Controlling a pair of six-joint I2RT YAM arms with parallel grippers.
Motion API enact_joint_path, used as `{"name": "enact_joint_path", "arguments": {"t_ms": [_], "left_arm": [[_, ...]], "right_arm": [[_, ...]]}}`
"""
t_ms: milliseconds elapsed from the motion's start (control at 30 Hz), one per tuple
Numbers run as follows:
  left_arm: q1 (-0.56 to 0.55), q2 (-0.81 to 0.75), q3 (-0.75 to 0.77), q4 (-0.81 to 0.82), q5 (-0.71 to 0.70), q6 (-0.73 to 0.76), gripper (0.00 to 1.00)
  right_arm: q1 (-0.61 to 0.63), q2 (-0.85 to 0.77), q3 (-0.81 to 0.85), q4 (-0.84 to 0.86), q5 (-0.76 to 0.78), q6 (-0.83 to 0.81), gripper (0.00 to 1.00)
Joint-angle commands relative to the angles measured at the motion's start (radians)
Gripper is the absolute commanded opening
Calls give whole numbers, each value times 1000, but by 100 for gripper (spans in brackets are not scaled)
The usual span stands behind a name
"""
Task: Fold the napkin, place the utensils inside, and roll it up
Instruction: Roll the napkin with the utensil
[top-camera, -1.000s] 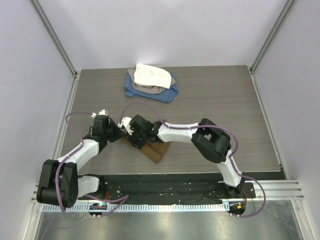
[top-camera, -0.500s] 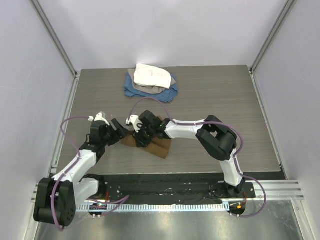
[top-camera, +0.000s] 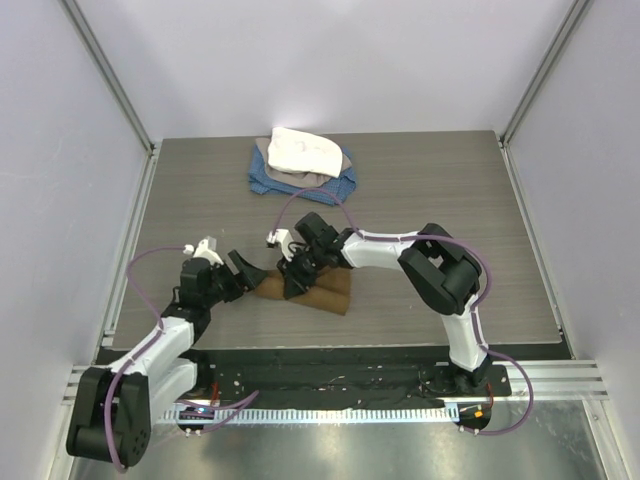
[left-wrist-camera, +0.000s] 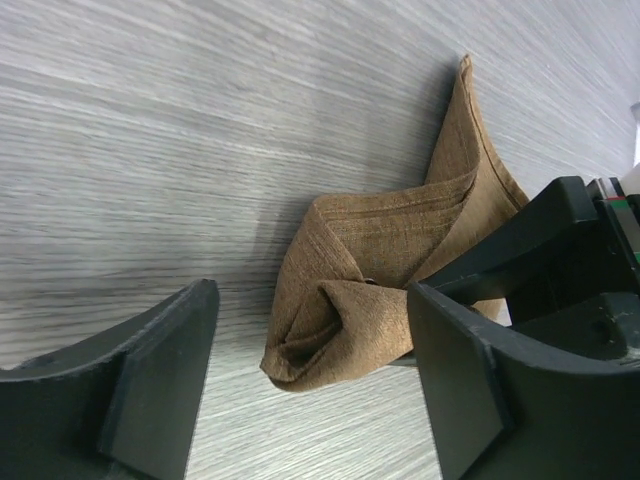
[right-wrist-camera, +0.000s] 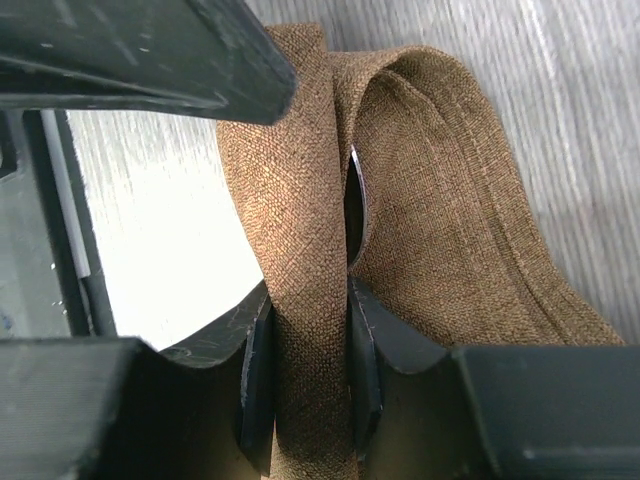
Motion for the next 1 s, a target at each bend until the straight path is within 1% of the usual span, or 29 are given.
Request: {"name": "enact_joint_path", "arguments": {"t_ms": [0, 67, 100, 233, 367, 533, 600, 667, 733, 767, 900, 967], "left_arm": [[4, 70, -5, 163, 70, -42, 78], [4, 100, -5, 192, 78, -50, 76], [4, 126, -5, 216, 95, -56, 73], [4, 192, -18, 296, 149, -80, 67], [4, 219, -28, 303, 163, -91, 61], [2, 196, -39, 246, 152, -87, 60], [4, 161, -47, 229, 134, -91, 65], [4, 129, -50, 212, 114, -93, 66], [4, 118, -51, 195, 101, -93, 65], [4, 117, -51, 195, 101, -94, 63], [4, 152, -48, 210, 121, -93, 61], [2, 164, -42, 218, 133, -91, 59]], "right_arm": [[-8, 9, -19, -82, -42, -19, 33], [-9, 9, -16, -82, -44, -19, 33], [-12, 11, -14, -83, -45, -19, 33], [-19, 17, -13, -85, -44, -17, 33], [-26, 23, -6, -85, -47, -11, 33], [-37, 29, 1, -85, -44, -3, 33], [-40, 32, 1, -85, -38, -2, 33], [-43, 34, 4, -89, -34, 0, 33], [-45, 35, 3, -94, -31, 1, 33], [-46, 37, 4, -92, -33, 1, 33], [-46, 38, 9, -95, -34, 3, 33], [-46, 40, 10, -97, -34, 3, 33]]}}
